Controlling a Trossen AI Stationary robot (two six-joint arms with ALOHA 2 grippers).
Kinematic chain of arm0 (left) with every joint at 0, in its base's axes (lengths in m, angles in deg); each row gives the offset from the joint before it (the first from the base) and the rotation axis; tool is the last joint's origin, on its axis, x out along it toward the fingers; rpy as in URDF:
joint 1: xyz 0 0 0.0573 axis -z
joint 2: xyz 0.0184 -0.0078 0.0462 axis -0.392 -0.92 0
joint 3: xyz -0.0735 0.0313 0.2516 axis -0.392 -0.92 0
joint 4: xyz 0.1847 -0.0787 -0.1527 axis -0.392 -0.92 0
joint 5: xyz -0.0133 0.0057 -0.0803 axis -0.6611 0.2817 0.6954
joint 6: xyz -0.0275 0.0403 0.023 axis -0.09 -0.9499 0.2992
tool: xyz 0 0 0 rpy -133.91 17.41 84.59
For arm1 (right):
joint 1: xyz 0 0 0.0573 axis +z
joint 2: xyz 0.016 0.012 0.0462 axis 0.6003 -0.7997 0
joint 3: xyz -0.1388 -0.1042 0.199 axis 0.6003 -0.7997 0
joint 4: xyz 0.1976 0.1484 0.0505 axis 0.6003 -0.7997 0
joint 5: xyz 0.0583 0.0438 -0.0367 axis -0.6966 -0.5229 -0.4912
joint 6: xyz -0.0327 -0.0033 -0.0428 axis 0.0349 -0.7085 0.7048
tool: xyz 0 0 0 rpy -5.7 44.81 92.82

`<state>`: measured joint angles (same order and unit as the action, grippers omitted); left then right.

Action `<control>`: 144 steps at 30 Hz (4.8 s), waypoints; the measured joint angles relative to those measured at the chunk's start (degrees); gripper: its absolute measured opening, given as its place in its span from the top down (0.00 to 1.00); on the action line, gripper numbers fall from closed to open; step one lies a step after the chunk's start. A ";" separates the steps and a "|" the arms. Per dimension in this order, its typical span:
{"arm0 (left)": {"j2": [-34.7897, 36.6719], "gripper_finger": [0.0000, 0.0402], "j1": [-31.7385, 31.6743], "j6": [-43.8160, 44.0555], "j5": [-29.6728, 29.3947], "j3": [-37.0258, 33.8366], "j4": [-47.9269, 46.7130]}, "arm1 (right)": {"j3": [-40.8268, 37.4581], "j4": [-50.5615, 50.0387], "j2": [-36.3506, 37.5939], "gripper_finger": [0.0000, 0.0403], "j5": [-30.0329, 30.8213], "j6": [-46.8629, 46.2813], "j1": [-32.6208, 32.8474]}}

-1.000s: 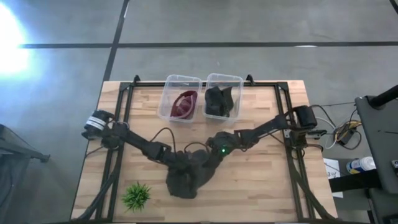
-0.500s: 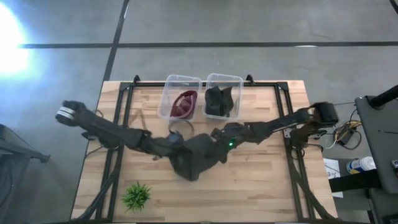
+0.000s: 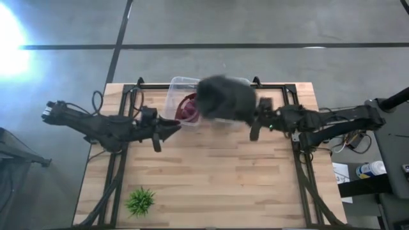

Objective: Pick and place caps into container
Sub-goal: Put the black cap into the right transparent container, then return to Home Position

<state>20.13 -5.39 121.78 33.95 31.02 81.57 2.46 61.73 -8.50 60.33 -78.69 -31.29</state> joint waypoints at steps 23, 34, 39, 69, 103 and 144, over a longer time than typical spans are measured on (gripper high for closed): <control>0.66 0.71 -0.09 3.12 -4.67 -0.18 -13.81 | 17.97 -39.62 -24.81 0.97 -2.34 -9.64 -20.81; 0.64 0.71 -0.07 5.76 -4.65 -0.25 -18.12 | 46.30 -71.41 -43.18 0.97 -27.20 -8.98 -26.80; 0.61 0.71 -0.07 5.56 -4.65 -0.34 -18.16 | 54.84 -78.49 -44.03 0.94 -28.52 -7.52 -25.31; 0.66 0.71 -2.61 3.56 -4.64 -1.05 -18.11 | 40.00 -68.34 -48.78 0.92 -30.82 -14.06 -27.41; 0.80 0.71 -6.79 3.91 -2.00 -0.99 -16.63 | 40.16 -64.28 -34.24 0.43 -25.18 -1.81 -25.66; 15.47 0.71 -18.86 -8.48 18.56 -1.26 -28.10 | -8.17 -8.24 14.27 0.39 -37.69 7.07 -14.52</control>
<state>35.61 -24.25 113.30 52.51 29.76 53.48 -5.71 53.49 5.76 22.64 -71.62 -45.81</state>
